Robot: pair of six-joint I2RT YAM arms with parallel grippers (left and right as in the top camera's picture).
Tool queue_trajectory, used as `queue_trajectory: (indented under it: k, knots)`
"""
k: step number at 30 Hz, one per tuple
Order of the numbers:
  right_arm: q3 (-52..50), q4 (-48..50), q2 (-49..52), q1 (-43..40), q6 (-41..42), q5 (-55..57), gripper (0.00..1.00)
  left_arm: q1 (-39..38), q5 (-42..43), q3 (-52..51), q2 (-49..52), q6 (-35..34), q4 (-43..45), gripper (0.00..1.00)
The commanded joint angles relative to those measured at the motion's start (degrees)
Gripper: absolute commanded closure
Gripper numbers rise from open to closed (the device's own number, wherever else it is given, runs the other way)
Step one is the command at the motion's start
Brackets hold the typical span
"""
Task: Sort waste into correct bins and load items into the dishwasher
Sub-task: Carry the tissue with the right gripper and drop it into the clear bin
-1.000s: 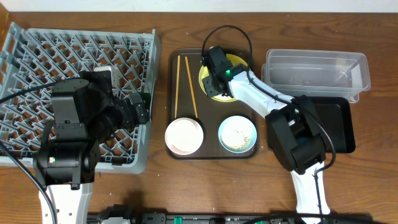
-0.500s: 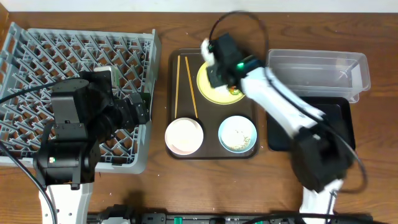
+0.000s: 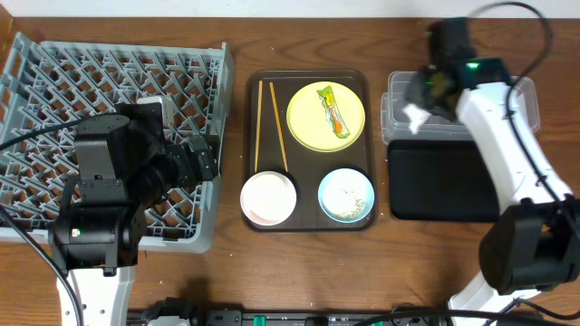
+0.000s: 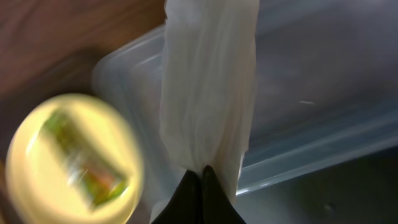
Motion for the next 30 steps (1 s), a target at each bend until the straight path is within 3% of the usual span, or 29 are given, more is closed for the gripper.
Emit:
queue_trajectory:
  k: [1,6,7,10,13,18,22,30]
  knots:
    - [-2.3,0.9,0.1,-5.0,10.9,0.5,0.99,0.1,0.9,1.2,-0.2,-0.5,0.0,0.07]
    - [-6.7,5.6,0.1,-8.6,16.8,-0.3,0.97,0.1,0.9,1.2,-0.2,-0.5,0.0,0.07]
    - [-7.4,7.2,0.1,-8.6,16.8,-0.8,0.93,0.1,0.9,1.2,-0.2,-0.5,0.0,0.07]
    - [-7.7,11.6,0.1,-8.3,13.2,-5.4,0.56,0.1,0.9,1.2,-0.2,-0.5,0.0,0.07]
    - [-6.8,16.3,-0.9,-7.0,3.3,-14.9,0.46,0.1,0.9,1.2,-0.2,-0.5,0.0,0.07]
    - [-6.3,22.1,-4.2,0.5,-17.4,-22.1,0.43,0.1,0.9,1.2,-0.2,-0.5,0.0,0.07]
    - [-6.4,19.9,-4.3,9.6,-32.0,-20.8,0.4,0.1,0.9,1.2,-0.2,-0.5,0.0,0.07]
    - [-7.3,22.2,4.6,21.5,-34.8,3.4,0.39,0.1,0.9,1.2,-0.2,-0.5,0.0,0.07]
